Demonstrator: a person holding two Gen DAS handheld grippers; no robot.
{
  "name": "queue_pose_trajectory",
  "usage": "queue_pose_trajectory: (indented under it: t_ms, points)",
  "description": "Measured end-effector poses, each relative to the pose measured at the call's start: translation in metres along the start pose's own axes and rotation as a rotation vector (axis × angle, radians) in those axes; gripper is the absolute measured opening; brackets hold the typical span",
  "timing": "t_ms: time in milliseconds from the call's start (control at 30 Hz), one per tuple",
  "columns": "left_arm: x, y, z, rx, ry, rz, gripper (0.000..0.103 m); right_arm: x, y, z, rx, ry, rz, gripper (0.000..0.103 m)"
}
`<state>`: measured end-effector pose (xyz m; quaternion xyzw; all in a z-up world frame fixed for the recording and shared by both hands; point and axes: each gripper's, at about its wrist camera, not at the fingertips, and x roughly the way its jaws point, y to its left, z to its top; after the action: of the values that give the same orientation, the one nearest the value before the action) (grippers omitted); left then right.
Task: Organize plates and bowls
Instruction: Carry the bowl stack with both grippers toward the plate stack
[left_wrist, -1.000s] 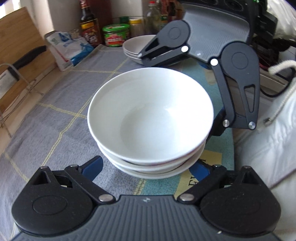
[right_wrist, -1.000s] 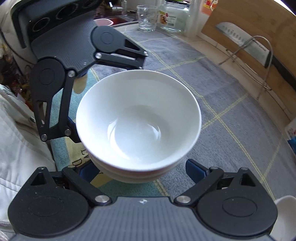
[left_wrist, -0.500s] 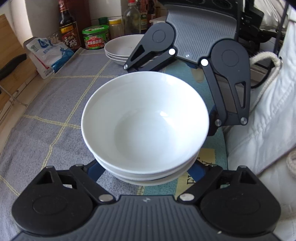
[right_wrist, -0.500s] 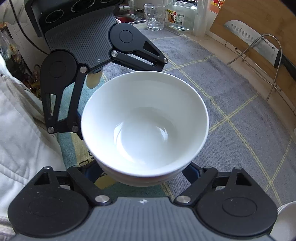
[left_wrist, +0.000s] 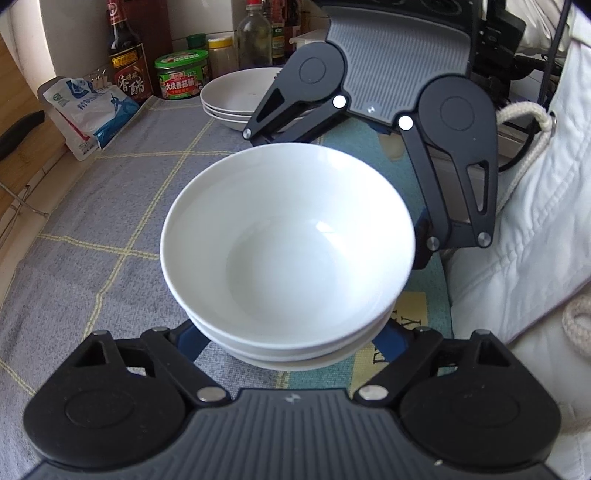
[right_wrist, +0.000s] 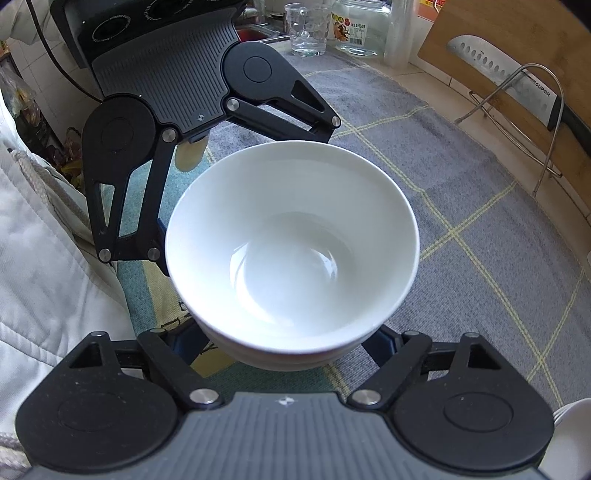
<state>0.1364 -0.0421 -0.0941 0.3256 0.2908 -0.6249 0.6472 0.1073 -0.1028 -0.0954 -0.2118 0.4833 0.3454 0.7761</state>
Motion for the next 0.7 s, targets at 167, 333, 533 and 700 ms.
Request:
queue_pose_trajectory:
  t_ms: [167,333,533,700]
  points:
    - [0.001,0.000,0.001,-0.014,0.006,0.002,0.090,-0.002,0.000,0.000,0.003,-0.007,-0.002,0.090]
    - [-0.004,-0.001,0.003,-0.015,-0.006,0.022,0.090,-0.009,0.000,0.001,-0.009,-0.017,-0.009,0.090]
    - [-0.008,-0.002,0.017,-0.029,-0.014,0.055,0.090,-0.024,-0.007,-0.001,-0.043,-0.031,-0.019,0.090]
    - [-0.004,-0.001,0.044,-0.036,-0.026,0.078,0.090,-0.044,-0.021,-0.011,-0.063,-0.045,-0.030,0.090]
